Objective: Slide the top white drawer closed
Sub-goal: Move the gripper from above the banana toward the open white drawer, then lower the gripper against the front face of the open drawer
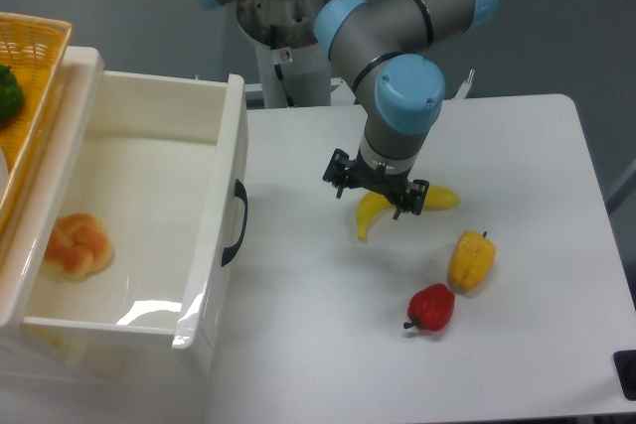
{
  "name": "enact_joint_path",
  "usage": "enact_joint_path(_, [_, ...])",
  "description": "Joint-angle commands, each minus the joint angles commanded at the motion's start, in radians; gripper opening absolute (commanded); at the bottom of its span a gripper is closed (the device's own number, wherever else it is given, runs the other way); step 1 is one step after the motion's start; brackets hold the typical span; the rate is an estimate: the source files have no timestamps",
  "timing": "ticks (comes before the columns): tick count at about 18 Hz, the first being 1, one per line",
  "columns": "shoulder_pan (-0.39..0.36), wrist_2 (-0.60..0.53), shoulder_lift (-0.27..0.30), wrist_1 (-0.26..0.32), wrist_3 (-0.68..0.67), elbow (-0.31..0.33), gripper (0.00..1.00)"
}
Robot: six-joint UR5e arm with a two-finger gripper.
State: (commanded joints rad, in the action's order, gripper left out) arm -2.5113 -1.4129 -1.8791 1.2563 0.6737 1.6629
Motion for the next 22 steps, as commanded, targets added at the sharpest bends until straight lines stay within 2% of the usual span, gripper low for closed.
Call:
enact_joint_path(7, [0.043,0.035,-0.032,-0.012,-0.144,-0.029,1.00])
enact_joint_path(14, [0.052,0.046,-0.049,-0.012,-0.149,-0.029,1.00])
enact_joint_path(22, [0.095,0.060,-0.066,-0.017,-0.155,-0.043,1.00])
